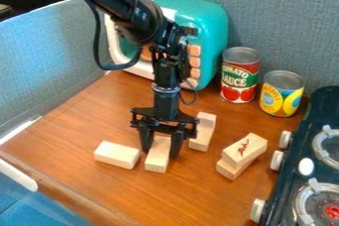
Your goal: Move the rectangular block to the left
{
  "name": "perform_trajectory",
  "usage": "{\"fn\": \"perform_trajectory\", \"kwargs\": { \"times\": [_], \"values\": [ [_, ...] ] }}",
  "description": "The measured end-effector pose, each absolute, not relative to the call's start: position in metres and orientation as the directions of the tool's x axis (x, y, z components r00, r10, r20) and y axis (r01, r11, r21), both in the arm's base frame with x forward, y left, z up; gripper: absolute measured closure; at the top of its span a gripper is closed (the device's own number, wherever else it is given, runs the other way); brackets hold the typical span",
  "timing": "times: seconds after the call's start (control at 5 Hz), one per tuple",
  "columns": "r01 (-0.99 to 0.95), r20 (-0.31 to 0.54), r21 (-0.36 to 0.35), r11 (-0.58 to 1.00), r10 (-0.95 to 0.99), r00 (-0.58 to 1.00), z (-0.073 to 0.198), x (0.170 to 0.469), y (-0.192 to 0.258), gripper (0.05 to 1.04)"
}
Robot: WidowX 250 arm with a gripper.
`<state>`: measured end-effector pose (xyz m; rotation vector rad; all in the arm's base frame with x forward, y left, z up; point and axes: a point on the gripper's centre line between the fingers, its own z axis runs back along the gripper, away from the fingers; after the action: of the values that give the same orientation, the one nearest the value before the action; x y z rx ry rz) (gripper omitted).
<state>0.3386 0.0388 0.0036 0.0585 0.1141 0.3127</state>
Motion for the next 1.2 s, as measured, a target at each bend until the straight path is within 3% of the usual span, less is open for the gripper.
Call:
{"fn": "perform_trajectory", "kwargs": {
  "times": [0.2, 0.6, 0.8, 1.0, 1.2],
  "values": [
    [-0.311, -0.109, 0.099, 0.945, 0.321, 0.941, 0.005, 0.339, 0.038, 0.517],
    [-0.318, -0.132, 0.126, 0.94, 0.333, 0.934, 0.012, 0.331, 0.039, 0.517],
    [-0.31, 0.035, 0.074, 0.948, 0.308, 0.951, 0.068, 0.338, 0.042, 0.517],
    [-0.366, 0.077, 0.055, 0.929, 0.361, 0.929, 0.097, 0.336, 0.059, 0.517],
    [-0.409, 0.059, 0.025, 0.912, 0.407, 0.911, 0.093, 0.348, 0.079, 0.517]
  ]
}}
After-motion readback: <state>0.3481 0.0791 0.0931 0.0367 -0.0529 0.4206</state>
